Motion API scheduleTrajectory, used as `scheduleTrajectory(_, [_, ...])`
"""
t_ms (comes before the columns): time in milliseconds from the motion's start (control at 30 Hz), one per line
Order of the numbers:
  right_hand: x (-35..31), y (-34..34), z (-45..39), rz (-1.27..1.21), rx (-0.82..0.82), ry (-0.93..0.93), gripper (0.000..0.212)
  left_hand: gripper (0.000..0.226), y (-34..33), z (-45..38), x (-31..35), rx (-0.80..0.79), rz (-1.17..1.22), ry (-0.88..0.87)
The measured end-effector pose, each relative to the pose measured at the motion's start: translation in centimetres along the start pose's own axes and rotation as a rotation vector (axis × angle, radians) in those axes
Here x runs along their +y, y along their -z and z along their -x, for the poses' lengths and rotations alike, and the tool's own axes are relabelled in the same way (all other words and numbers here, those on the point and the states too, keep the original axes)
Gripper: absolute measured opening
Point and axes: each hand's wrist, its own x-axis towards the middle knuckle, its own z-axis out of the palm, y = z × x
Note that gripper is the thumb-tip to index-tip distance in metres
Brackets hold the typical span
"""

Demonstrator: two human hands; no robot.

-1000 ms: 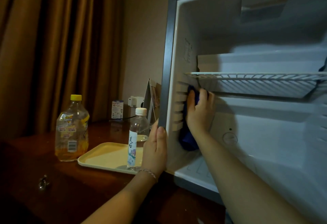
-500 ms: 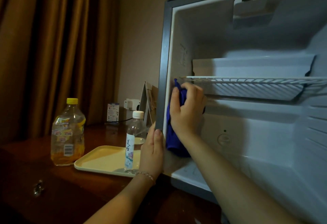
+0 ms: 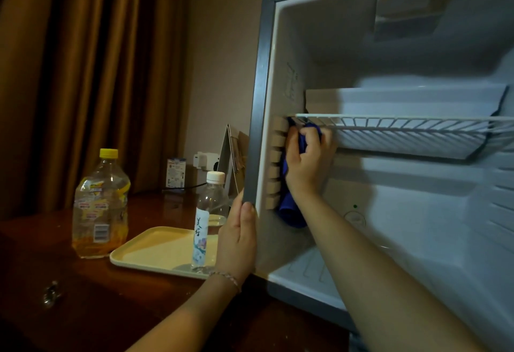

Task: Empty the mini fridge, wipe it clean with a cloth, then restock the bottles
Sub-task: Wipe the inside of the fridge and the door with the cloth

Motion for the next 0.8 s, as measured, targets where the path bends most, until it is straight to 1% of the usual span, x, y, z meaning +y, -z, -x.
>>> scheduleTrajectory(100, [1.0, 0.0, 0.1, 0.018, -0.038, 0.04, 0.02, 0.033, 0.0, -0.1, -0.1, 0.0, 0.002, -0.016])
scheduleTrajectory(200, [2.5, 0.5, 0.1, 0.104, -0.137, 0.105, 0.023, 0.034, 0.1, -0.1, -0.2, -0.003, 0.0, -0.023])
scheduleTrajectory(300, [4.6, 1.8, 0.3, 0.26, -0.26, 0.286, 0.02, 0.037, 0.2, 0.0, -0.3, -0.014, 0.008, -0.01])
scheduleTrajectory(400, [7.0, 3.7, 1.0, 0.427, -0.354, 0.512, 0.017, 0.036, 0.2, 0.0, -0.4, -0.024, 0.006, -0.024])
scheduleTrajectory(433, [7.6, 4.4, 1.3, 0.469, -0.385, 0.559, 0.017, 0.034, 0.2, -0.1, -0.5, -0.017, 0.003, -0.032])
scheduleTrajectory(500, [8.5, 5.7, 1.9, 0.559, -0.441, 0.584, 0.017, 0.032, 0.1, 0.0, -0.4, -0.004, 0.008, -0.032])
scheduleTrajectory(567, [8.9, 6.8, 2.3, 0.653, -0.467, 0.565, 0.017, 0.03, 0.1, 0.0, -0.2, -0.014, 0.012, -0.027])
scheduleTrajectory(633, [9.1, 7.6, 2.2, 0.703, -0.507, 0.583, 0.017, 0.028, 0.1, 0.1, -0.1, -0.027, 0.005, -0.036])
scheduleTrajectory(700, [9.7, 8.2, 1.8, 0.751, -0.599, 0.655, 0.018, 0.025, 0.2, 0.1, -0.2, -0.041, 0.003, -0.042])
scheduleTrajectory(800, [10.8, 9.5, 1.1, 0.83, -0.745, 0.738, 0.029, 0.028, 0.3, 0.0, -0.5, -0.06, 0.014, -0.039])
